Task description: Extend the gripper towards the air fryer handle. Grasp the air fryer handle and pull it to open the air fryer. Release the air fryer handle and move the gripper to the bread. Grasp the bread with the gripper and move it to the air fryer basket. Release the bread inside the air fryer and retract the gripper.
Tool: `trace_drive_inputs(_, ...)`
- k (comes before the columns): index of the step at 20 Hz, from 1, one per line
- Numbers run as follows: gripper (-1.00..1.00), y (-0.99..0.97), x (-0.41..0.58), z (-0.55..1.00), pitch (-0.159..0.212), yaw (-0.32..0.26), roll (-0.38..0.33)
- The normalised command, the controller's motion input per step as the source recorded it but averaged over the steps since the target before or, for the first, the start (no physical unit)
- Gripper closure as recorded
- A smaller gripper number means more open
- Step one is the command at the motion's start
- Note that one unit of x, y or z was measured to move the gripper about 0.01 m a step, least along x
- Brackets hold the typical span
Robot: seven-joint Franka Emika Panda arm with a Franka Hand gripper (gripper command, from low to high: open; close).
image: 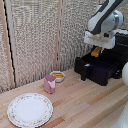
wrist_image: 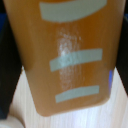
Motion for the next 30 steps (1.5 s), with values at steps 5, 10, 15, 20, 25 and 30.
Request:
trace_drive_inputs(5, 1.00, -0.13, 0.347, -0.21, -0.010, -0.005, 0.005)
trace_drive_inputs(10, 1.00, -0.14, 0.262, -0.30, 0.000, 0.000, -0.011)
trace_drive_inputs(15, 1.00, -0.35, 0.404, -0.26, 0.000, 0.000, -0.004)
trace_drive_inputs(20, -1.00, -0.14, 0.239, -0.13, 0.005, 0.000, 0.000)
trace_drive_inputs(25, -1.00, -0.01, 0.037, -0.04, 0.000, -0.061, -0.001)
trace_drive_inputs(30, -1.00, -0.05, 0.000, 0.25, 0.070, -0.054, 0.002)
